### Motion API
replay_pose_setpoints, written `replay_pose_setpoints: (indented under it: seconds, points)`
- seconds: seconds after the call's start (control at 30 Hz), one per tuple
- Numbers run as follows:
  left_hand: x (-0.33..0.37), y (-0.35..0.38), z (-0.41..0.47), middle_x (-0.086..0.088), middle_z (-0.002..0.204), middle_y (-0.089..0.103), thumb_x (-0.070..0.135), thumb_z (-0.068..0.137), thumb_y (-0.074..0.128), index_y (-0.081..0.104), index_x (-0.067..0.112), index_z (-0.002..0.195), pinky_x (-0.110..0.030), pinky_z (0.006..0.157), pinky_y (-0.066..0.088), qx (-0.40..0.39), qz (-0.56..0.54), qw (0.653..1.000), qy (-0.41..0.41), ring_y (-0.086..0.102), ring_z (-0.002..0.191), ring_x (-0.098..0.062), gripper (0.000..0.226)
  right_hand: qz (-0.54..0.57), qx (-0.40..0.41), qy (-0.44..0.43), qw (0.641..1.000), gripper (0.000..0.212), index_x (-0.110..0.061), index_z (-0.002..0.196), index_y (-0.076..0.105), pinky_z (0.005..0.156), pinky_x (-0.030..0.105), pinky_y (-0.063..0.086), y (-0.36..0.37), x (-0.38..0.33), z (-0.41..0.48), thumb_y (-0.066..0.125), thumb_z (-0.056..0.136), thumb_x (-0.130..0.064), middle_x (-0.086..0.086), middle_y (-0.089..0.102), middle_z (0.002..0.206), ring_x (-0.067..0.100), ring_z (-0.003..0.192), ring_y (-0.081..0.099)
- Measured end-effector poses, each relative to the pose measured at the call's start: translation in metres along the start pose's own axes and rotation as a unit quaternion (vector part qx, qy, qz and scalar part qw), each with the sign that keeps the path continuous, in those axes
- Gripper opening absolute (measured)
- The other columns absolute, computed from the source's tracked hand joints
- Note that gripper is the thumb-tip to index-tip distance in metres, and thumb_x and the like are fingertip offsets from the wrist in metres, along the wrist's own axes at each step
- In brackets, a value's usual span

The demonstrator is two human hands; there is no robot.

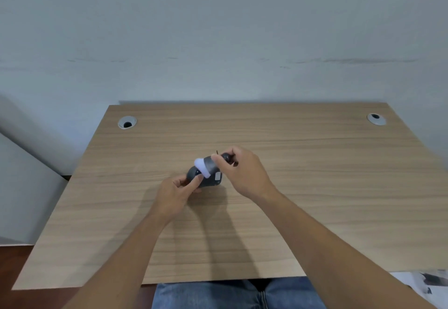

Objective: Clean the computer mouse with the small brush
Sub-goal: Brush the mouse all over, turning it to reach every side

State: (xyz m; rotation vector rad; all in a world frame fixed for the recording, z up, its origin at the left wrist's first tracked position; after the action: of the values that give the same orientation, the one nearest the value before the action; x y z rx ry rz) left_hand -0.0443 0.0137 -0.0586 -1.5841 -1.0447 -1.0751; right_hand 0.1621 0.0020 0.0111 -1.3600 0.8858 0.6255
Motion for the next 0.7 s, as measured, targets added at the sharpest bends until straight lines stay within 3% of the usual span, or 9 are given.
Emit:
replay_pose_setpoints:
  seconds: [0.1, 0.2, 0.27, 0.33, 0.4, 0.47, 0.53, 0.63, 0.7]
  points:
    - [0.01, -0.01, 0.002, -0.006, 0.094, 0.089, 0.026, 0.102, 0.079, 0.09, 0.019, 0.1, -0.016, 0.078, 0.056, 0.011, 0.023, 0.999, 0.046, 0.077, 0.082, -0.004, 0.013, -0.027, 0.018, 0.034, 0.999, 0.029, -0.016, 0.093, 0.07, 0.06, 0.024, 0.039, -0.005, 0.014, 0.004, 0.072, 0.099, -0.044, -0.009, 0.066, 0.078, 0.009, 0.068, 0.057]
    - [0.018, -0.019, 0.002, -0.018, 0.094, 0.083, 0.021, 0.098, 0.084, 0.089, 0.018, 0.097, -0.024, 0.076, 0.052, 0.017, 0.063, 0.995, 0.079, 0.068, 0.08, -0.011, 0.006, -0.032, 0.043, 0.078, 0.996, 0.033, -0.013, 0.086, 0.064, 0.056, 0.026, 0.037, -0.02, 0.028, 0.006, 0.07, 0.1, -0.042, -0.006, 0.062, 0.074, 0.015, 0.067, 0.055]
    - [0.026, -0.02, 0.001, -0.016, 0.087, 0.076, 0.02, 0.095, 0.086, 0.087, 0.026, 0.091, -0.021, 0.072, 0.046, 0.012, 0.104, 0.989, 0.107, 0.062, 0.076, -0.011, 0.008, -0.019, 0.055, 0.072, 0.996, 0.037, -0.013, 0.081, 0.062, 0.055, 0.024, 0.035, -0.028, 0.024, 0.006, 0.069, 0.1, -0.044, -0.007, 0.059, 0.07, 0.013, 0.064, 0.051]
    - [0.033, -0.019, 0.002, -0.011, 0.082, 0.071, 0.019, 0.093, 0.088, 0.083, 0.042, 0.083, -0.019, 0.068, 0.044, 0.009, 0.129, 0.983, 0.129, 0.058, 0.072, -0.009, 0.025, -0.014, 0.043, 0.037, 0.998, 0.041, -0.014, 0.082, 0.064, 0.058, 0.027, 0.038, -0.028, 0.011, 0.007, 0.068, 0.1, -0.05, -0.005, 0.065, 0.073, 0.013, 0.065, 0.055]
    - [0.035, -0.017, 0.003, -0.009, 0.079, 0.069, 0.023, 0.091, 0.089, 0.08, 0.048, 0.08, -0.029, 0.071, 0.047, 0.008, 0.146, 0.98, 0.138, 0.06, 0.072, -0.011, 0.028, 0.008, 0.007, 0.004, 1.0, 0.043, -0.013, 0.087, 0.07, 0.065, 0.033, 0.045, -0.02, -0.003, 0.005, 0.068, 0.1, -0.054, 0.002, 0.073, 0.081, 0.019, 0.071, 0.062]
    - [0.036, -0.015, 0.004, -0.007, 0.079, 0.07, 0.032, 0.087, 0.086, 0.079, 0.037, 0.082, -0.04, 0.073, 0.053, 0.004, 0.157, 0.978, 0.139, 0.065, 0.073, -0.022, 0.01, 0.025, -0.021, -0.011, 0.999, 0.043, -0.011, 0.09, 0.072, 0.067, 0.032, 0.047, -0.011, -0.01, 0.004, 0.069, 0.099, -0.053, 0.002, 0.074, 0.082, 0.018, 0.07, 0.06]
    - [0.038, -0.016, 0.004, -0.005, 0.078, 0.067, 0.042, 0.084, 0.08, 0.08, 0.025, 0.085, -0.045, 0.072, 0.053, 0.015, 0.173, 0.973, 0.151, 0.064, 0.074, -0.027, 0.017, 0.027, -0.017, 0.0, 0.999, 0.043, -0.01, 0.089, 0.073, 0.061, 0.026, 0.04, -0.01, -0.004, 0.006, 0.07, 0.099, -0.053, -0.005, 0.064, 0.072, 0.01, 0.063, 0.052]
    - [0.041, -0.019, 0.001, -0.005, 0.08, 0.065, 0.038, 0.089, 0.082, 0.088, 0.028, 0.1, -0.037, 0.071, 0.049, 0.021, 0.136, 0.978, 0.157, 0.062, 0.078, -0.029, 0.016, 0.006, 0.014, 0.049, 0.999, 0.045, -0.009, 0.08, 0.064, 0.057, 0.027, 0.033, -0.017, 0.023, 0.011, 0.071, 0.099, -0.049, -0.01, 0.05, 0.063, 0.009, 0.057, 0.042]
    - [0.038, -0.024, 0.001, -0.01, 0.083, 0.066, 0.025, 0.095, 0.085, 0.087, 0.021, 0.096, -0.033, 0.072, 0.047, 0.024, 0.086, 0.987, 0.137, 0.061, 0.077, -0.025, 0.005, -0.01, 0.014, 0.084, 0.996, 0.044, -0.011, 0.075, 0.057, 0.057, 0.029, 0.032, -0.021, 0.039, 0.01, 0.071, 0.099, -0.045, -0.008, 0.048, 0.065, 0.012, 0.058, 0.041]
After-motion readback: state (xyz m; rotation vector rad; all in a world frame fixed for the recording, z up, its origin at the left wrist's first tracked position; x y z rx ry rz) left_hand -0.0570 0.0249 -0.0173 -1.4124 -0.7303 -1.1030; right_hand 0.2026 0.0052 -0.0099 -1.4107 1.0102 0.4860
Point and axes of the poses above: each hand's wrist, its own z-axis towards the middle knuckle, its own y-axis out of the palm, x = y × z, the point moved 7 cm from there along z, towards the middle knuckle
